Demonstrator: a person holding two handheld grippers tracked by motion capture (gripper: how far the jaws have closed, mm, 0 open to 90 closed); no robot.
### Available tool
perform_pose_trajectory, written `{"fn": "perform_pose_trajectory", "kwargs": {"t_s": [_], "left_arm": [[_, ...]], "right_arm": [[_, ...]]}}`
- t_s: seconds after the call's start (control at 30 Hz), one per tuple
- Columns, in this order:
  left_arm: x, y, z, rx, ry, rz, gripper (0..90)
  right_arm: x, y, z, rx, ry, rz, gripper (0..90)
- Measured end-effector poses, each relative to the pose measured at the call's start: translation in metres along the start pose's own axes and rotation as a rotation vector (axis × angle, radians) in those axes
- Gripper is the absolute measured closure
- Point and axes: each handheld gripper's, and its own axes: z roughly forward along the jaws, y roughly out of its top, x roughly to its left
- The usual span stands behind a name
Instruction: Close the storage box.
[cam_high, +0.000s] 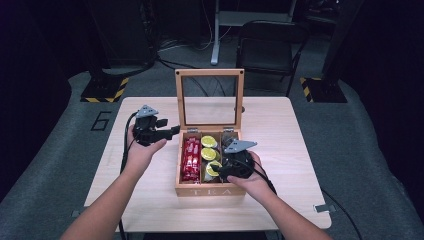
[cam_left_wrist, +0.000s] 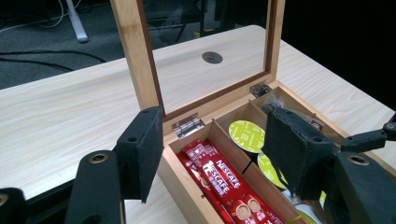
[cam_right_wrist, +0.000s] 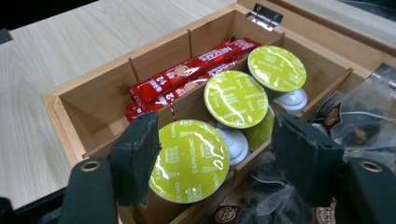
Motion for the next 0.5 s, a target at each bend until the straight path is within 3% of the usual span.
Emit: {"fn": "perform_pose_trajectory", "kwargs": {"t_s": [0.5], "left_arm": [[0.0019, -0.0006, -0.0016, 0.003, 0.004, -0.007, 37.7]], "right_arm": [[0.0073, -0.0041, 0.0108, 0.023, 0.019, -0.011, 31.8]]}}
